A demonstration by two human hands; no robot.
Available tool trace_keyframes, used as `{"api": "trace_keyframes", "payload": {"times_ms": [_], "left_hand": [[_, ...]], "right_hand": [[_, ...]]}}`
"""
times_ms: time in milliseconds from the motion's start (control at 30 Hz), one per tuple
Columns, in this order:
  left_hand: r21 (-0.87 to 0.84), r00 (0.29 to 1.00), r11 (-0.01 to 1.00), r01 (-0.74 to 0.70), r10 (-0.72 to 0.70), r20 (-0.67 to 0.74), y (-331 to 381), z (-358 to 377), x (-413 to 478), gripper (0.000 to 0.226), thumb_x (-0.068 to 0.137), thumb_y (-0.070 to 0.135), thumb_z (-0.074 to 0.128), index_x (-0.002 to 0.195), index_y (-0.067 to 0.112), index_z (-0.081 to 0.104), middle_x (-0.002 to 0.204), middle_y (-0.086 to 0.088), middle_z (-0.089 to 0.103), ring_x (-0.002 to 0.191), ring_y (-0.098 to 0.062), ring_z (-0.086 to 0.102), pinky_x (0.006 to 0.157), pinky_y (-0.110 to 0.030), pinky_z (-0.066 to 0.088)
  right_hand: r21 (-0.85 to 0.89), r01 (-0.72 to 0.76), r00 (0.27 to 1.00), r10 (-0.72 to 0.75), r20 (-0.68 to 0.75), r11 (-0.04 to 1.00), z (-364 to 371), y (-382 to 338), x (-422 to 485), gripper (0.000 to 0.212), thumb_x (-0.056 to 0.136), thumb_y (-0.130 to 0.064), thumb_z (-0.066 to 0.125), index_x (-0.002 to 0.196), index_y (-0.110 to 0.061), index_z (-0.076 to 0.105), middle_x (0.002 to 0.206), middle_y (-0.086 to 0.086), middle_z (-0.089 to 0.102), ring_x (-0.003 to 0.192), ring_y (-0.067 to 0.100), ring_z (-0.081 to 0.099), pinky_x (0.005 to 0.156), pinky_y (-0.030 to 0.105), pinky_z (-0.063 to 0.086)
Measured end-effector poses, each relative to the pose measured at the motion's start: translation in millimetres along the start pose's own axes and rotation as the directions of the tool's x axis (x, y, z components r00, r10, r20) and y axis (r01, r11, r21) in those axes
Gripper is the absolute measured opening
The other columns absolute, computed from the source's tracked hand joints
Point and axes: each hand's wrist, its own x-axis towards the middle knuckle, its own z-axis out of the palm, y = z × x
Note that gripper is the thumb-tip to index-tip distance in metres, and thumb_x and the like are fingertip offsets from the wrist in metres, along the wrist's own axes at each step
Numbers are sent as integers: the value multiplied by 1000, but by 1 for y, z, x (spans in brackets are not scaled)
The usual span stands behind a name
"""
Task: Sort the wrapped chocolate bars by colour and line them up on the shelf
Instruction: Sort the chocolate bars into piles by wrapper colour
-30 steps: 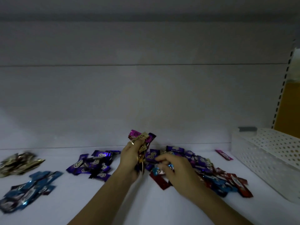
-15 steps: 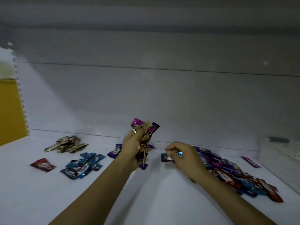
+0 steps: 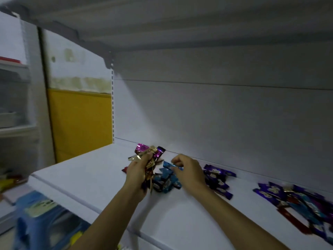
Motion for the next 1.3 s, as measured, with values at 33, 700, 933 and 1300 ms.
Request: {"api": "trace_keyframes", "payload": {"times_ms": [33,700,933,1300], "left_hand": [[8,1000,1000,-25,25,-14,2,-6,3,13,92,23,59,99,13,64,59,5,68,49,-5,60,58,-23,46],[168,1000,986,-22,21,8,-8,-43,20,10,90,19,61,96,14,67,62,2,68,44,-7,58,41,-20,42],[167,1000,986,-20,17,23,-11,-45,19,6,90,18,62,88,15,66,59,2,66,42,-6,55,42,-22,39],[149,1000,988,-30,29,6,-10,-47,10,7,90,20,61,87,18,67,63,1,70,43,-8,57,43,-19,42]], "right_hand": [[-44,25,999,-23,47,999,6,-3,4,11,88,-21,66,98,-23,67,99,-9,69,91,9,63,79,29,53],[700,-320,932,344,113,638,30,-20,25,11,94,-17,56,88,-12,63,79,2,69,49,7,62,57,22,54],[842,-183,661,698,-276,507,-23,37,37,7,94,-11,56,93,-10,62,74,1,66,47,7,63,47,17,49],[289,-531,552,584,-595,797,-45,97,17,14,92,-29,57,98,-18,63,94,4,66,92,27,53,93,41,27]]}}
